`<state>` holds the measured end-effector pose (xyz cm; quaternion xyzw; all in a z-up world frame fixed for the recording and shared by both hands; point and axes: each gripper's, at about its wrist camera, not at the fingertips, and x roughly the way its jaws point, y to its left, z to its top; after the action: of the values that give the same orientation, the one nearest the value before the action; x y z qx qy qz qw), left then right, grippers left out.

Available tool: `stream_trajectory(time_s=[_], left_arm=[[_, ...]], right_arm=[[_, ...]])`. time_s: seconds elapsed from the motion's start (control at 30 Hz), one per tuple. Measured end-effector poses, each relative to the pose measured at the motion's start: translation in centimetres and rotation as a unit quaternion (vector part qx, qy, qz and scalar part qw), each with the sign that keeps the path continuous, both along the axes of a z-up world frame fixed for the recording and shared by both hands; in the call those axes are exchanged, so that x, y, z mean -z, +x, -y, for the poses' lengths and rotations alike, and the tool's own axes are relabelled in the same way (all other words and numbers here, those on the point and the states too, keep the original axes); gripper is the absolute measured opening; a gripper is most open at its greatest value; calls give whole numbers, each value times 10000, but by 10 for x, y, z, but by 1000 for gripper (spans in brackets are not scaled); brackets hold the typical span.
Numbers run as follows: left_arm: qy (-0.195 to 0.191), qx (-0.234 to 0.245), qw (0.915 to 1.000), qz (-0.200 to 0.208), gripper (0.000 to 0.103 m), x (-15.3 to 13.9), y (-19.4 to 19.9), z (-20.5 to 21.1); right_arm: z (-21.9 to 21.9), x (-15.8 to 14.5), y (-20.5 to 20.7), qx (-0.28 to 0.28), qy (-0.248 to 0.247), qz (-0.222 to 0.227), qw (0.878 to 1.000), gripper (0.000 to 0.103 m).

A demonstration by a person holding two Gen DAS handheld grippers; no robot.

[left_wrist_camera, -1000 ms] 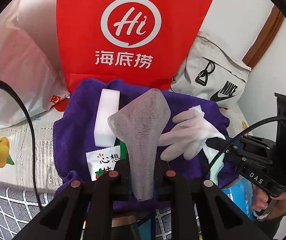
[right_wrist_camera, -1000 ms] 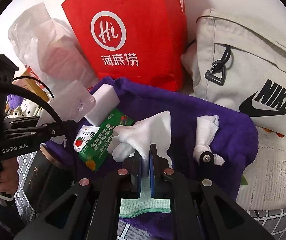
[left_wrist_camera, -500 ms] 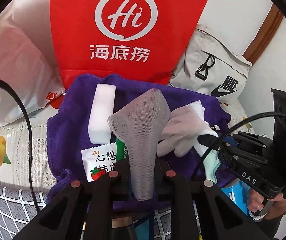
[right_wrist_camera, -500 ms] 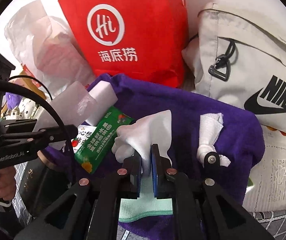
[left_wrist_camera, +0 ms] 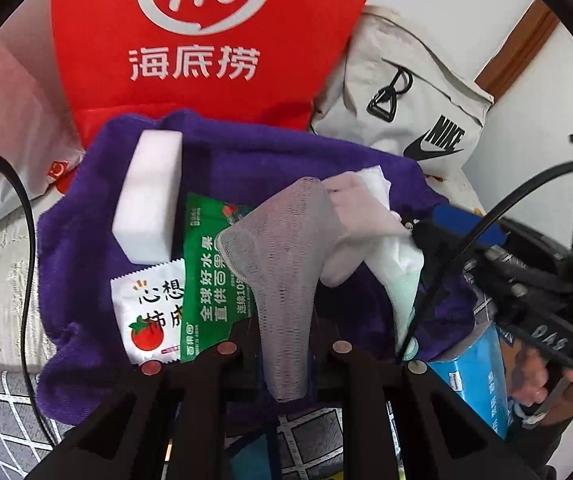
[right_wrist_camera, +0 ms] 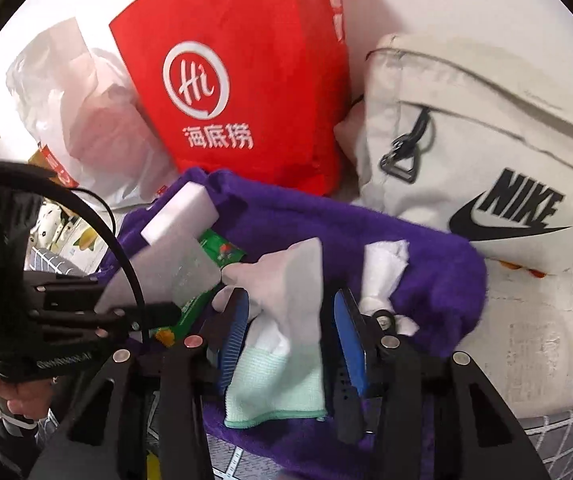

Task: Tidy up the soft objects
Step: 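Carry the glove and mesh bag onto the purple towel and open both tools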

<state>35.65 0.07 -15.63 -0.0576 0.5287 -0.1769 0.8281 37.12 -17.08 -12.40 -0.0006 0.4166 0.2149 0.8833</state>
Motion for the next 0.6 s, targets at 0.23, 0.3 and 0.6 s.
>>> stream_trajectory(time_s=[0.23,0.3,0.6], left_arm=[[-153,-51,9998,-116,17,9,4,1],[-185,-66,9998,-89,21,10,5,1],[-92,-152,9998,70,60,3,7,1]], right_arm=[[15,-11,-4,101,148,84,9998,45],[16,-12,-4,84,151,86,9998,45],[11,-15,-11,-4,80,132,9999,45]])
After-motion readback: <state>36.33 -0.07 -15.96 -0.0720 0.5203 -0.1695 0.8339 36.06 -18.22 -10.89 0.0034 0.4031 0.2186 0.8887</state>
